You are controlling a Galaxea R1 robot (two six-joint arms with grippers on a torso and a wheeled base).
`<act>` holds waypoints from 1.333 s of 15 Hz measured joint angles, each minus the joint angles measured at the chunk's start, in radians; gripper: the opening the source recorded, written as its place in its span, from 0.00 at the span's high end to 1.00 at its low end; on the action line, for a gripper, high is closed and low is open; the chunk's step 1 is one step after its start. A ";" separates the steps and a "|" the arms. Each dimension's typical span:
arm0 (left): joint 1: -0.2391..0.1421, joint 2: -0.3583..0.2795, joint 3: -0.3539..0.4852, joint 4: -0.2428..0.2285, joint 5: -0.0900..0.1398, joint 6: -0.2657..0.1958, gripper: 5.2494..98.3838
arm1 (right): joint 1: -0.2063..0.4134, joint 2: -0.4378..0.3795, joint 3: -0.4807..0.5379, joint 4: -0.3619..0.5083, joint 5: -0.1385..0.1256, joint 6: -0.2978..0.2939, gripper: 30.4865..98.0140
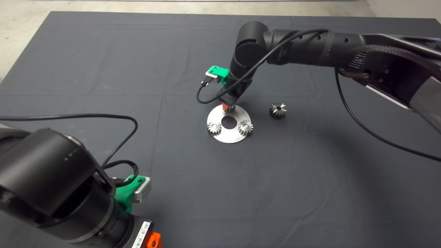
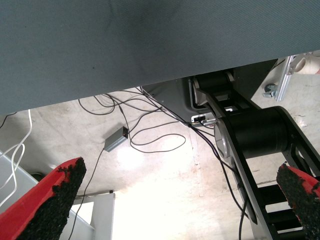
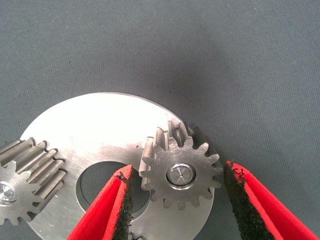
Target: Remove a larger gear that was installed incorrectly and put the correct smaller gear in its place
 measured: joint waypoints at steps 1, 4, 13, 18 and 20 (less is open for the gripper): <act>0.000 0.000 0.000 0.000 0.000 0.000 0.00 | 0.000 0.000 0.003 0.000 0.000 0.000 0.74; 0.000 0.000 0.000 0.000 0.000 0.000 0.00 | 0.001 0.000 0.003 0.000 0.000 0.000 0.66; 0.000 0.000 0.000 0.000 0.000 0.000 0.00 | 0.116 -0.060 0.059 0.045 -0.051 0.001 0.52; 0.000 0.006 0.000 0.000 0.000 0.000 0.00 | 0.186 -0.333 0.398 0.226 -0.087 0.139 0.46; 0.000 0.006 0.000 0.000 0.000 0.000 0.00 | 0.201 -0.440 0.672 0.252 -0.094 0.291 0.41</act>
